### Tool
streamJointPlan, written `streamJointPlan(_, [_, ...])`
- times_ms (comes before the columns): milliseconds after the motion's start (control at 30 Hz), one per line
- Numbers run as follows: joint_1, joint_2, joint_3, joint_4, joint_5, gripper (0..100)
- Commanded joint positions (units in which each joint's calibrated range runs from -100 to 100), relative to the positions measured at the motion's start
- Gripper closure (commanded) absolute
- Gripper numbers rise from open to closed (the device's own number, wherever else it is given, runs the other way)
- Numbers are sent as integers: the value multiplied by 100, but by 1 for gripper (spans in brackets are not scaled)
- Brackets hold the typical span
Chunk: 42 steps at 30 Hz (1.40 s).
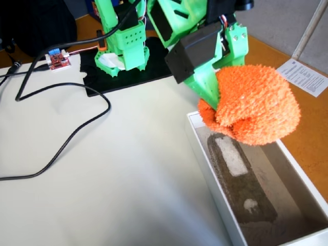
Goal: Remove orange objects from table
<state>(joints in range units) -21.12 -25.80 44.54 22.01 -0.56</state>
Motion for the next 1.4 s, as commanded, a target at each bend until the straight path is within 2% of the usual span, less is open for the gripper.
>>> streamJointPlan(0, [1,-160,-45,-146,49,100])
streamJointPlan(133, [-591,201,-704,-413,151,100])
streamJointPlan(300, [-2269,1242,-3107,-883,415,99])
streamJointPlan(333, [-2654,1477,-3563,-997,527,96])
streamJointPlan(400, [-3430,1913,-4328,-1345,708,83])
streamJointPlan(433, [-3778,2115,-4600,-1581,791,72])
streamJointPlan(500, [-4436,2442,-4997,-2124,840,42])
streamJointPlan(633, [-5249,2593,-4968,-2570,1123,41])
streamJointPlan(767, [-5419,2425,-4309,-2983,1197,41])
streamJointPlan(967, [-5035,2064,-3524,-3202,1109,41])
streamJointPlan(1100, [-4155,1368,-2652,-2999,327,41])
streamJointPlan(1233, [-2380,243,-598,-2399,-337,41])
streamJointPlan(1367, [60,-798,2406,-2334,-181,41])
